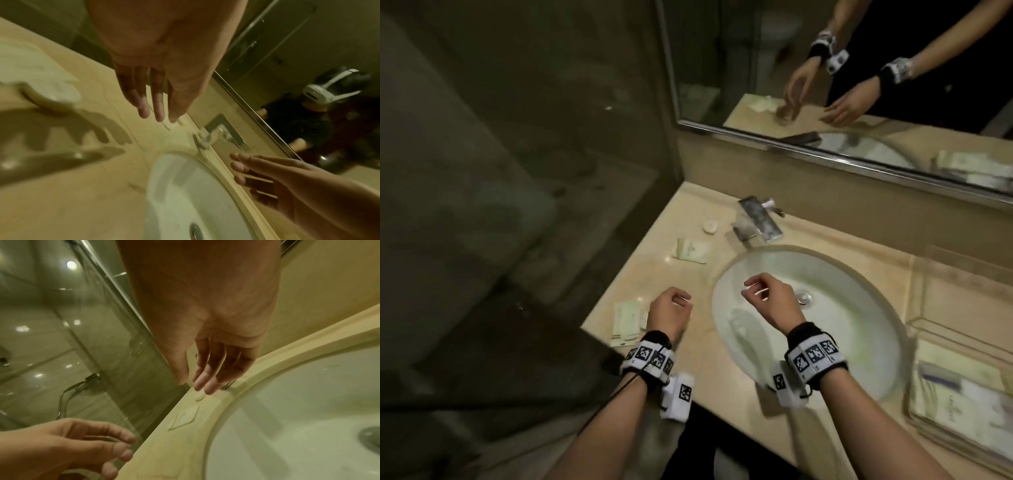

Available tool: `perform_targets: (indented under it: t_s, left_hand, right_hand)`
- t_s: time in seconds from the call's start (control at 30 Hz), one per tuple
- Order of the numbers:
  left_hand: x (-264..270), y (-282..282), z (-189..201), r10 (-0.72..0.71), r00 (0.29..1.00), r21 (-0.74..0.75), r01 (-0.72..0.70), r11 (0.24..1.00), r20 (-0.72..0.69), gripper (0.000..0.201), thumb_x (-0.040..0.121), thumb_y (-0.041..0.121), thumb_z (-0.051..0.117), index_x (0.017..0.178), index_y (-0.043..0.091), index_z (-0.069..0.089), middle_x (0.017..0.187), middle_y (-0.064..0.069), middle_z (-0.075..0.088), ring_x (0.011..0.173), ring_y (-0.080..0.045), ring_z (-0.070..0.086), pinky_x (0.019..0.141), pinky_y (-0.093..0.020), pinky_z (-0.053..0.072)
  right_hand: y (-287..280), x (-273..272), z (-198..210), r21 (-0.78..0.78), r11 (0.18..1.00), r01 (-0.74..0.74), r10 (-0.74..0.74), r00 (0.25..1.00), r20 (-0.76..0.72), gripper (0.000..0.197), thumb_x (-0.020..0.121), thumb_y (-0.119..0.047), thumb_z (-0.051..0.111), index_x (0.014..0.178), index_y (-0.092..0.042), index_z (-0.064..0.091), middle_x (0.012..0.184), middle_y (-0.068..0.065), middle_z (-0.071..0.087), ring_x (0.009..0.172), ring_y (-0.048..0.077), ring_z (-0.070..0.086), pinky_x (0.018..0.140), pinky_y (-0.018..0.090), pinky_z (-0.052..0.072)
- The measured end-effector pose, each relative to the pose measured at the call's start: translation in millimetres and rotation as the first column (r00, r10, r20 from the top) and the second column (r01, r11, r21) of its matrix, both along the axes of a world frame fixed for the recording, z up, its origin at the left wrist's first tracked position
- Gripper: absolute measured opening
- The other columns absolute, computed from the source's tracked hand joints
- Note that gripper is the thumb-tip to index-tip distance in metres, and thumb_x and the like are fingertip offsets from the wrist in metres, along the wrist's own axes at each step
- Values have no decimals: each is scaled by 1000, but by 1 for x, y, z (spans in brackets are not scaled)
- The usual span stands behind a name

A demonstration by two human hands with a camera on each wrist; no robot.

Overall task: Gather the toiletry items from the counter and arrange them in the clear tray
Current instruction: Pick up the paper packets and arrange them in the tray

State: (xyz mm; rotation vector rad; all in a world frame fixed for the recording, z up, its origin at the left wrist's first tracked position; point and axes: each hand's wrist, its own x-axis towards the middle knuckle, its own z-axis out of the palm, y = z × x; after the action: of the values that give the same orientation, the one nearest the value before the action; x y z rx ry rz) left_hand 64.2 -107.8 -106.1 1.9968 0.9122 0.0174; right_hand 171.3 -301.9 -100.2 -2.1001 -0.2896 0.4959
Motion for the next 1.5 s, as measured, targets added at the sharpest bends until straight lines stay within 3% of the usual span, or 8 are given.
perform_targets:
  t_s: [0.3, 0.57, 0.77, 0.97, 1.13, 1.2, 1.27, 1.5]
  left_hand:
    - [-36, 119, -35, 175, 961, 161, -142, 977, -212, 36, 71, 16, 79, 101, 17, 61, 106, -10, 61, 102, -29, 60, 91, -40, 51]
    - [-33, 140, -51, 226, 919, 96, -206, 974, -324, 67, 60, 18, 89, 111, 11, 47, 119, -15, 59, 116, -34, 53, 97, -45, 47]
    - [-26, 150, -42, 239, 923, 42, -237, 971, -301, 37, 78, 14, 76, 110, 5, 60, 115, -15, 66, 108, -32, 60, 94, -40, 50]
    - [-9, 150, -21, 349, 931, -99, -359, 928, -108, 29, 91, 5, 59, 119, 0, 53, 119, -20, 64, 110, -32, 61, 85, -29, 47]
    - [20, 131, -15, 322, 934, -653, -340, 676, -153, 47, 97, 33, 50, 138, 12, 44, 134, -11, 58, 117, -27, 60, 102, -46, 47]
    - [32, 118, -3, 248, 962, -782, -241, 575, -115, 47, 92, 49, 53, 122, 13, 60, 100, -4, 73, 86, -14, 70, 84, -32, 56]
    - [43, 102, 5, 235, 964, -815, -235, 530, -125, 56, 78, 62, 64, 113, 18, 60, 73, 4, 60, 54, -6, 50, 63, -19, 45]
    - [65, 42, 18, 197, 970, -955, -188, 228, -144, 66, 89, 61, 46, 125, 5, 51, 81, -11, 60, 58, -18, 53, 49, -25, 44]
  right_hand:
    - [134, 36, -39, -196, 973, -121, 133, 990, 48, 33, 86, -19, 70, 115, -8, 62, 114, 11, 65, 95, 26, 65, 85, 32, 51]
    - [184, 71, -63, -481, 872, -89, 187, 969, 160, 58, 88, -23, 64, 141, -18, 42, 151, 5, 37, 128, 33, 44, 105, 48, 38]
    - [187, 71, -63, -559, 828, -43, 141, 981, 134, 52, 85, -29, 68, 132, -15, 49, 133, 11, 49, 122, 34, 44, 103, 47, 36]
    - [172, 67, -53, -301, 954, 2, -22, 998, -63, 41, 89, -19, 66, 126, -5, 53, 125, 17, 62, 111, 31, 60, 90, 34, 49]
    - [147, 66, -31, -36, 999, 34, -35, 999, -25, 31, 85, -21, 72, 112, -7, 63, 111, 11, 69, 87, 19, 62, 77, 28, 52]
    - [134, 69, -18, 57, 997, 48, -46, 998, -47, 31, 85, -22, 72, 111, -9, 64, 109, 9, 70, 91, 20, 66, 82, 34, 56]
    - [118, 71, -3, 167, 984, 69, -52, 993, -105, 32, 87, -22, 71, 115, -8, 63, 110, 10, 70, 92, 24, 69, 81, 41, 59]
    - [49, 73, 27, 260, 963, 72, -46, 994, -104, 31, 89, -23, 69, 117, -10, 66, 102, 7, 73, 80, 16, 68, 62, 21, 56]
